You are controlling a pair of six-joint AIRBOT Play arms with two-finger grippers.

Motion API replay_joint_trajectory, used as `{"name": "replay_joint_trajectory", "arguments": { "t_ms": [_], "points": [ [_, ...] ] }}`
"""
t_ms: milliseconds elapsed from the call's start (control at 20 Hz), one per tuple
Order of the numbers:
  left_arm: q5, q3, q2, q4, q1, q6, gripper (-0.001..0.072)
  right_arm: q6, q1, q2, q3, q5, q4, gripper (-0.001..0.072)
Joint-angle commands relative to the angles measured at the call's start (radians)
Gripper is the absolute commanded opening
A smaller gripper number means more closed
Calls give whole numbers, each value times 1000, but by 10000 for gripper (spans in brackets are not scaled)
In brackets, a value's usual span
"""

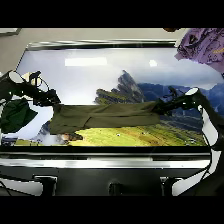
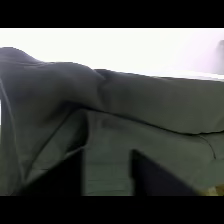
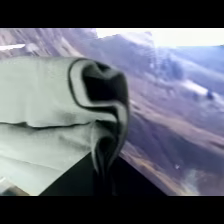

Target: Fold the clothes and pants, and hang the long-sleeved shirts on hangers.

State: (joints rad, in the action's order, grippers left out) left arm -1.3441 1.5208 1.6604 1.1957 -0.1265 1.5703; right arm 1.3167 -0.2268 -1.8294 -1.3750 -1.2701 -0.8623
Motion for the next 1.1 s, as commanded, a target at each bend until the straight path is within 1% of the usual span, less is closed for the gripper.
{"name": "replay_joint_trajectory", "arguments": {
  "t_ms": [0, 50, 150, 250, 400, 600, 700, 800, 950, 1000, 1050],
  "points": [
    [18, 1, 1, -60, 46, 8, 4, 111, -2, 90, -2, 4, -61, 29],
    [47, 1, 1, -85, 80, 13, 14, 172, -6, 143, -5, -10, -143, 29],
    [118, 1, 10, -117, 164, 60, 14, 298, -6, 245, -23, -53, -325, 29],
    [189, 1, 36, -169, 269, 82, 14, 352, -6, 330, -56, -105, -428, 30],
    [317, 1, 97, -316, 434, 100, 13, 382, -6, 429, -115, -167, -515, 30],
    [550, 2, 187, -568, 632, 100, 12, 420, -6, 520, -164, -212, -537, 30],
    [640, 2, 235, -706, 711, 99, 12, 427, -6, 546, -179, -248, -537, 30],
    [676, 32, 284, -759, 776, 99, 12, 428, -6, 559, -202, -284, -540, 30],
    [682, 150, 373, -784, 851, 100, 12, 462, -6, 562, -243, -330, -549, 30],
    [683, 196, 403, -793, 868, 105, 12, 465, -6, 562, -248, -336, -549, 30],
    [683, 243, 437, -793, 885, 127, 12, 472, -6, 563, -248, -339, -549, 30]
  ]
}}
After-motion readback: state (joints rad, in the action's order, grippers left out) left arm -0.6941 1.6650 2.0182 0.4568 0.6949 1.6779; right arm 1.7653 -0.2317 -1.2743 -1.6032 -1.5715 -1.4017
